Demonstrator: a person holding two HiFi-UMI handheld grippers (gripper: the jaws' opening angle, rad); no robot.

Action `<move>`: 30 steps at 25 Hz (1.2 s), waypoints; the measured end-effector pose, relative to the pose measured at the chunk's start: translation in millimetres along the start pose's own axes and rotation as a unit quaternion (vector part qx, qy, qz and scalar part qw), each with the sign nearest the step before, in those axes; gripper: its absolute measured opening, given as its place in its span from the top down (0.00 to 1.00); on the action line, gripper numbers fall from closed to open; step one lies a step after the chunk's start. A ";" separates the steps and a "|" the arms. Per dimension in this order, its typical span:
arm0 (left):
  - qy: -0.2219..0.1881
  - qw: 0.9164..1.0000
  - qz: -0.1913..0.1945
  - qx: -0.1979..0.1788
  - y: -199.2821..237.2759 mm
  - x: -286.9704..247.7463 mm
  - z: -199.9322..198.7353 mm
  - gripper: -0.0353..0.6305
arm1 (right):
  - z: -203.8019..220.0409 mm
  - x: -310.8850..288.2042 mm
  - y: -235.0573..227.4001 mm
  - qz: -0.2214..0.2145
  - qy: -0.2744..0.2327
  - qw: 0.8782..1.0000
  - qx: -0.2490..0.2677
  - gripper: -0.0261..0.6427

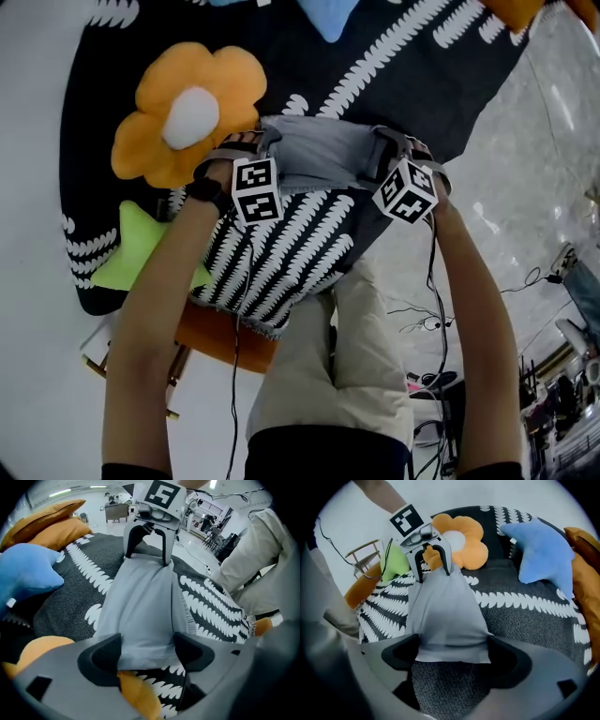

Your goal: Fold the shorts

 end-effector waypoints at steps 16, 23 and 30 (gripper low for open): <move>-0.092 0.990 -0.085 0.066 -165.0 177.6 35.6 0.34 | -61.6 192.4 44.5 0.068 -0.014 0.998 -0.007 0.08; -0.346 0.893 -0.171 0.231 -277.2 354.1 -18.8 0.34 | -186.6 382.9 86.7 0.155 -0.138 0.964 -0.168 0.08; -0.496 0.779 -0.314 0.220 -367.4 480.3 -44.8 0.34 | -282.6 553.2 145.3 0.258 -0.290 0.897 -0.211 0.09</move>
Point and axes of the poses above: the fingertips, and each gripper's own axes: x backward along the fingers, y to its left, z out of its underside, the point moved 4 cm from there along x, backward along the fingers, and after that the axes turned 13 degrees about z, right-handed, at the moved point
